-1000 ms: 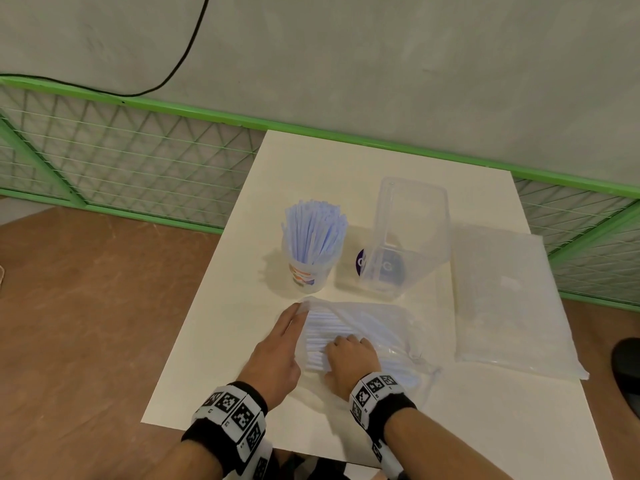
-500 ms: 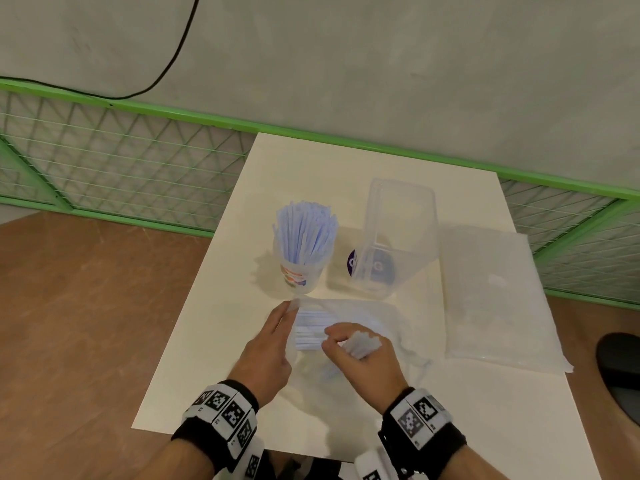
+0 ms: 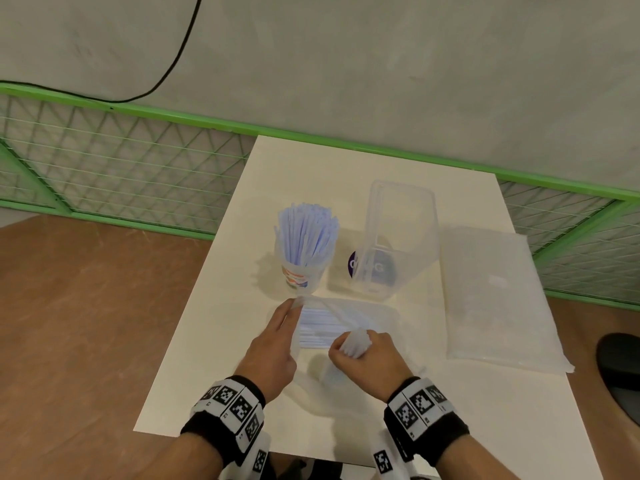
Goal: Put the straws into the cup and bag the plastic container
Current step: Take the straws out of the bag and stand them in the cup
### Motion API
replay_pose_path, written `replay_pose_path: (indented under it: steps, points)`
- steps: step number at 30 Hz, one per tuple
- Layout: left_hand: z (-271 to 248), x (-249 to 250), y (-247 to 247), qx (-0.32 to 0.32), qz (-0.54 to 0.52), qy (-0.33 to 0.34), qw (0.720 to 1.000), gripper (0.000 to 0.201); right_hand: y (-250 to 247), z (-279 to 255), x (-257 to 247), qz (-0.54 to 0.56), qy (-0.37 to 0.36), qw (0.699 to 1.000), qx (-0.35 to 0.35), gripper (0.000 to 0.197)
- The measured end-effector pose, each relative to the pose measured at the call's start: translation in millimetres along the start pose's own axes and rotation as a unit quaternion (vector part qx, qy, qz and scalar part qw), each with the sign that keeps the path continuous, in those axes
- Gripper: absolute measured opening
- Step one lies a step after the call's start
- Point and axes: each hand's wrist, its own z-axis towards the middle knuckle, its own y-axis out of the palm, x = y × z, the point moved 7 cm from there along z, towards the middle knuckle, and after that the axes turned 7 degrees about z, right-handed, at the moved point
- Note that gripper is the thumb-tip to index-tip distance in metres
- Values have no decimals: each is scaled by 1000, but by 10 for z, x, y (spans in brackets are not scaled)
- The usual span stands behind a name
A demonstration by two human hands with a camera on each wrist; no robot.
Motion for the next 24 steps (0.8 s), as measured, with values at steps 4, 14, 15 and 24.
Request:
replay_pose_path:
  steps: [4, 14, 15, 24]
  points:
    - [-9, -63, -34, 11, 1, -14, 1000, 93, -411, 84, -615, 81, -69, 994, 24, 12]
    - [-62, -56, -95, 6, 2, -33, 999, 88, -936, 600, -1858, 153, -142, 974, 85, 7]
    - [-71, -55, -98, 6, 4, -35, 999, 87, -896, 652, -1891, 144, -144, 975, 83, 6]
    - [-138, -90, -130, 12, 20, -41, 999, 87, -1139, 705, -2172, 96, -210, 961, 154, 9]
